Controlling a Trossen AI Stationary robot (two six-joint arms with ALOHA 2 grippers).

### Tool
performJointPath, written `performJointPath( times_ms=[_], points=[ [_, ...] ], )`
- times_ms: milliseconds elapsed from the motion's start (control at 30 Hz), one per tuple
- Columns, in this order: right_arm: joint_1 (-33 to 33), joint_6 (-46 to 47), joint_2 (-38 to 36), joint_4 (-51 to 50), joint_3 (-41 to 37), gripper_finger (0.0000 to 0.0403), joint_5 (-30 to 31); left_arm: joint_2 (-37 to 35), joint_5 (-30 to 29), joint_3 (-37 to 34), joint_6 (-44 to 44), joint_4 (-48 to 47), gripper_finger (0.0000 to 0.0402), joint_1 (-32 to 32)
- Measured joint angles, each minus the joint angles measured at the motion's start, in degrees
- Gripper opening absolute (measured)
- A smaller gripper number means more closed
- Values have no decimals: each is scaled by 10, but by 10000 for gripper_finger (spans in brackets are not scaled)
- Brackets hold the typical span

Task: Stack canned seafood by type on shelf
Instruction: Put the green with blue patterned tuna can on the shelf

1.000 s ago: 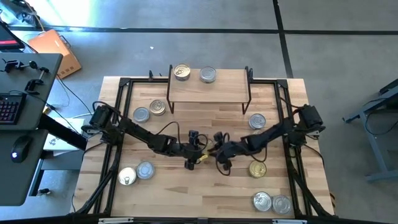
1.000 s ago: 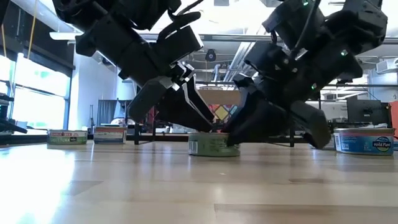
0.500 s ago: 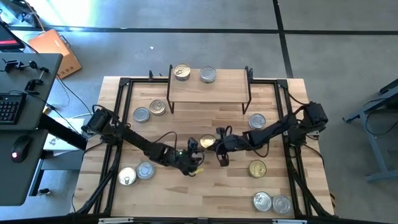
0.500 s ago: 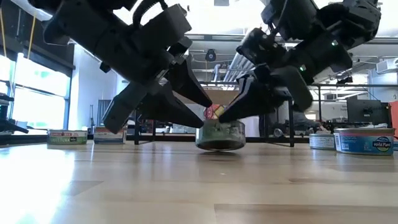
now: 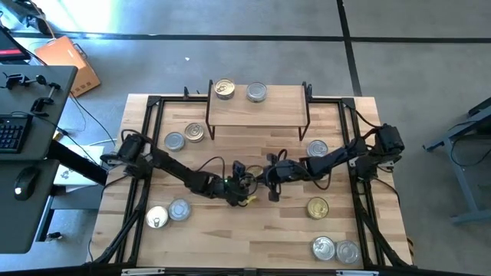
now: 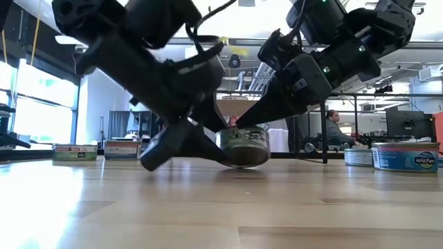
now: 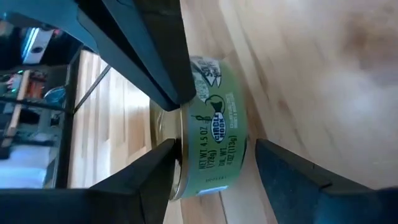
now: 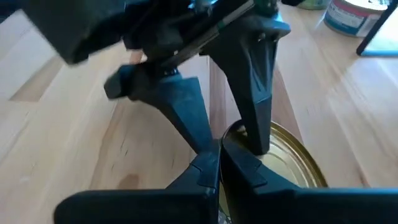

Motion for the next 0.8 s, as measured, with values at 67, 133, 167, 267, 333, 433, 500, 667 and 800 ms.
performJointPath(
  times_ms=[67,133,167,267,333,433,500,667,800],
  points=[
    [-3,10,0,0,0,0,0,13,-22,1,-4,23,213,0],
    [-7,12,0,1,0,0,0,24,-43,2,-5,51,213,-1],
    [-7,12,0,1,0,0,-1,27,-47,2,-5,59,213,-2],
    [-7,12,0,1,0,0,-2,28,-49,1,-9,72,213,-2],
    [-7,12,0,1,0,0,-5,29,-48,1,-16,77,206,-2],
    [-7,12,0,4,0,0,-9,29,-42,1,-18,76,174,-2],
    [-7,12,-1,8,0,0,-9,29,-40,0,-23,75,142,-2],
    [-6,-16,-3,30,0,9,-32,30,-43,0,-25,77,116,-16],
    [1,-47,-26,34,12,66,-50,27,-54,0,-33,68,116,-32]
  ],
)
